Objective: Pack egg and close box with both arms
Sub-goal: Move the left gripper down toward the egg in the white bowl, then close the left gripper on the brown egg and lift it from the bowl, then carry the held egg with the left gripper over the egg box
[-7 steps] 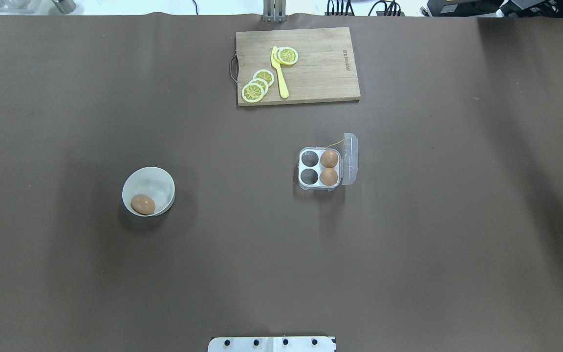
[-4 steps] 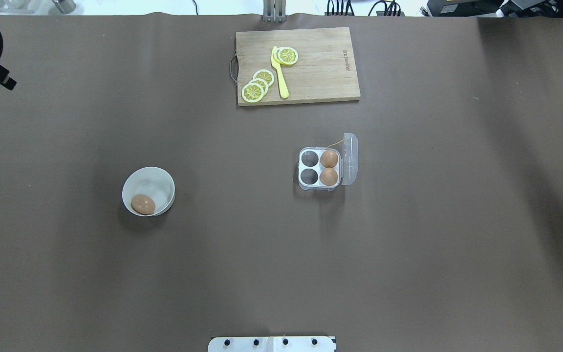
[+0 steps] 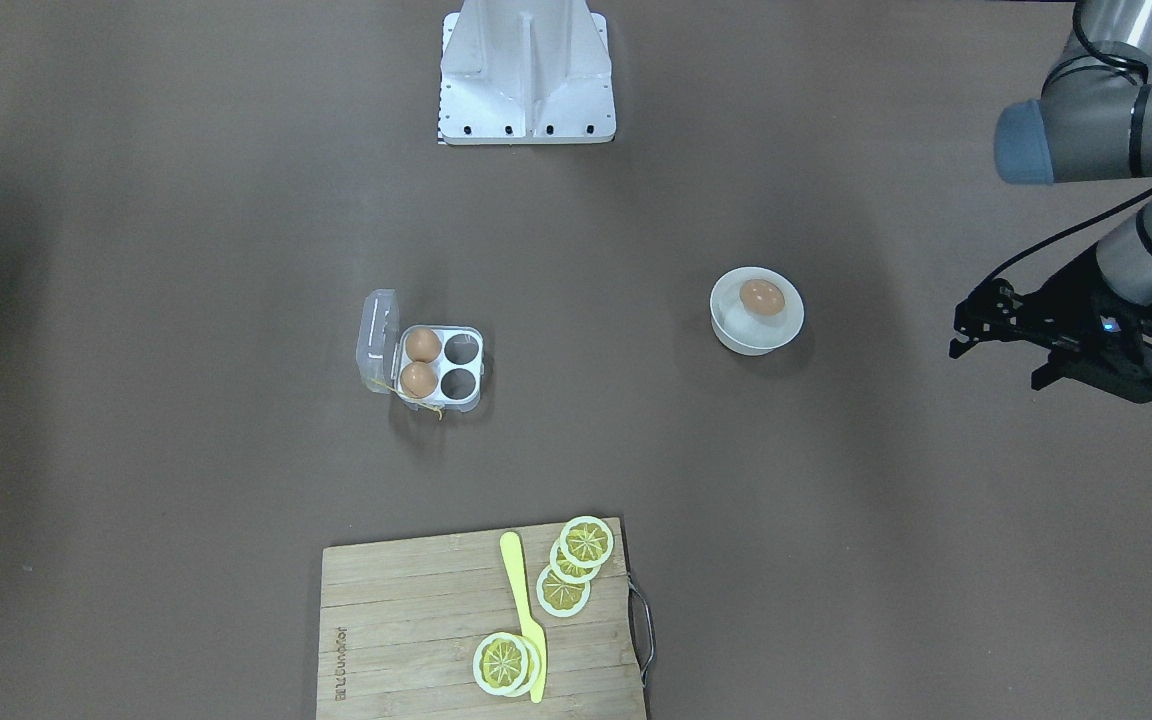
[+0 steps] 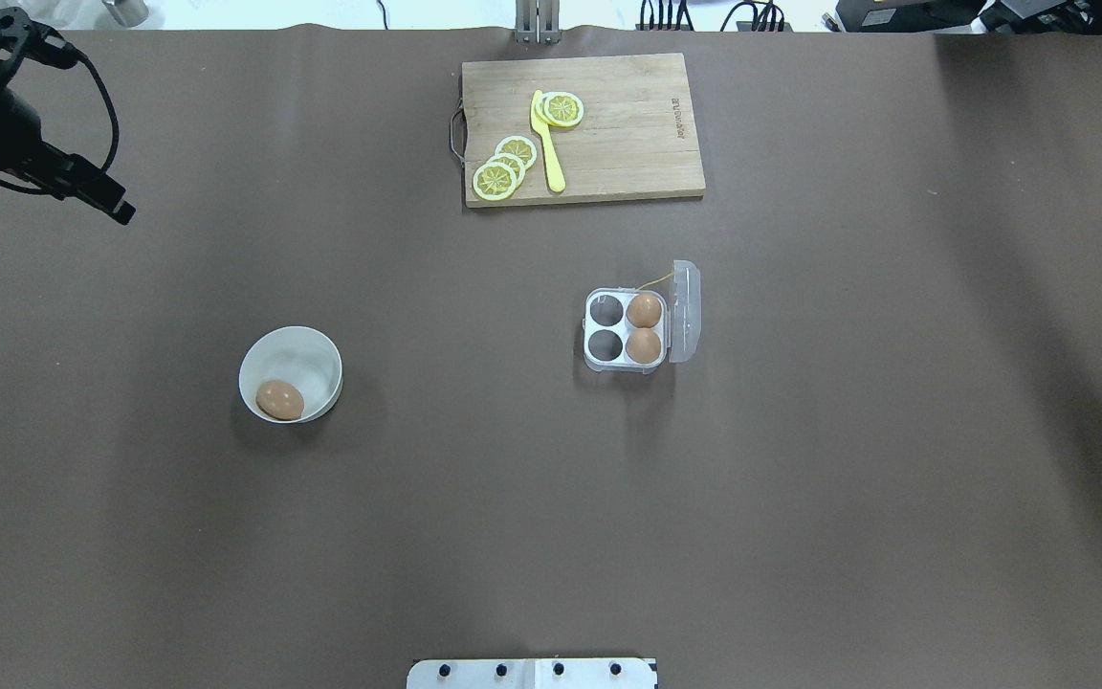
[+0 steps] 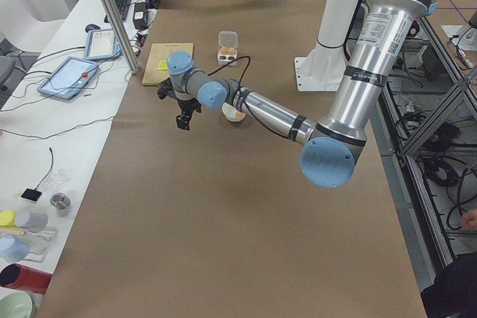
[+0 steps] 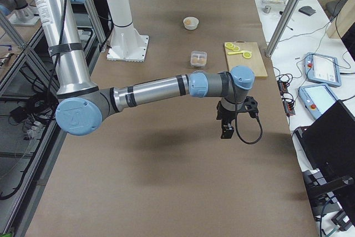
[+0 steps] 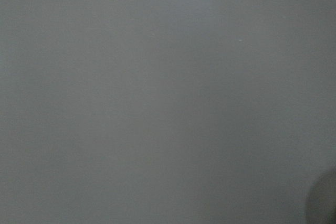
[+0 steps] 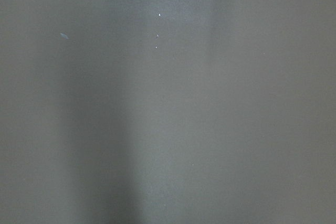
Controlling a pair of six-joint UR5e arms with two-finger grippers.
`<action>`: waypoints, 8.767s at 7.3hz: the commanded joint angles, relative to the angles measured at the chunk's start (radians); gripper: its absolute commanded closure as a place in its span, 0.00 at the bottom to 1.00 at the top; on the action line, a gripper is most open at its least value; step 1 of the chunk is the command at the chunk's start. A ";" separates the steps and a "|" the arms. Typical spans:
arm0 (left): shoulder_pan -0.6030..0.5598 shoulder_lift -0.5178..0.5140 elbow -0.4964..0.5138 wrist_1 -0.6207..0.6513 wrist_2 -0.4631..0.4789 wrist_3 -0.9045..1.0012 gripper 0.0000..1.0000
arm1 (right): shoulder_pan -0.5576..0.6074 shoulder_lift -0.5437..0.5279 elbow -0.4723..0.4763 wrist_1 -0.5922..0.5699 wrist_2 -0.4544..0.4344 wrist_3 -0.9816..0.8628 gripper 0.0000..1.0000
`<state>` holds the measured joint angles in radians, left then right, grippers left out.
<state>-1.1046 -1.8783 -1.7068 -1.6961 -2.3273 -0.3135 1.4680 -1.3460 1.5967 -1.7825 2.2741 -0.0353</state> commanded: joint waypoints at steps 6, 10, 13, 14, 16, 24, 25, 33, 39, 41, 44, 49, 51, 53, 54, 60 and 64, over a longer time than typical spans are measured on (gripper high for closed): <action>0.281 0.016 -0.106 -0.036 0.069 -0.188 0.16 | 0.000 0.001 -0.023 0.000 0.001 0.000 0.00; 0.348 -0.018 -0.094 -0.036 0.104 -0.205 0.19 | 0.000 0.004 -0.041 0.003 0.001 0.000 0.00; 0.365 -0.022 -0.073 -0.036 0.106 -0.204 0.19 | 0.000 0.007 -0.050 0.002 0.001 0.000 0.00; 0.367 -0.021 -0.063 -0.036 0.106 -0.202 0.20 | -0.002 0.008 -0.058 0.003 0.001 0.000 0.00; 0.368 -0.015 -0.060 -0.034 0.106 -0.204 0.22 | -0.002 0.008 -0.061 0.005 0.001 0.000 0.00; 0.416 -0.021 -0.017 -0.034 0.108 -0.205 0.33 | -0.002 0.022 -0.080 0.009 0.001 0.000 0.00; 0.428 -0.022 -0.017 -0.034 0.108 -0.220 0.33 | -0.002 0.022 -0.080 0.009 0.001 0.000 0.00; 0.453 -0.048 -0.010 -0.034 0.132 -0.222 0.58 | -0.002 0.022 -0.080 0.008 0.001 0.000 0.00; 0.335 -0.084 -0.036 -0.039 0.088 -0.213 0.58 | -0.002 0.022 -0.080 0.005 0.001 0.000 0.00; 0.306 -0.136 -0.034 -0.040 0.078 -0.242 0.58 | -0.002 0.024 -0.080 0.003 0.008 0.000 0.00; 0.302 -0.244 -0.010 -0.080 0.086 -0.399 0.58 | -0.002 0.024 -0.080 0.003 0.010 0.000 0.00; 0.337 -0.386 0.222 -0.511 0.194 -0.716 0.58 | -0.002 0.028 -0.080 0.003 0.012 0.000 0.00; 0.368 -0.419 0.243 -0.589 0.258 -0.798 0.58 | -0.002 0.028 -0.080 0.003 0.013 0.000 0.00; 0.443 -0.424 0.280 -0.709 0.407 -0.837 0.58 | -0.002 0.028 -0.080 0.003 0.013 0.000 0.00; 0.474 -0.444 0.309 -0.767 0.446 -0.867 0.58 | -0.002 0.028 -0.081 0.003 0.013 0.000 0.00; 0.574 -0.527 0.409 -0.795 0.523 -0.875 0.58 | -0.002 0.028 -0.081 0.003 0.013 0.000 0.00; 0.608 -0.553 0.469 -0.795 0.557 -0.872 0.58 | -0.002 0.034 -0.081 0.003 0.013 0.000 0.00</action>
<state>-0.5090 -2.4205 -1.2539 -2.4912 -1.7923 -1.1860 1.4665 -1.3132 1.5168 -1.7790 2.2872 -0.0353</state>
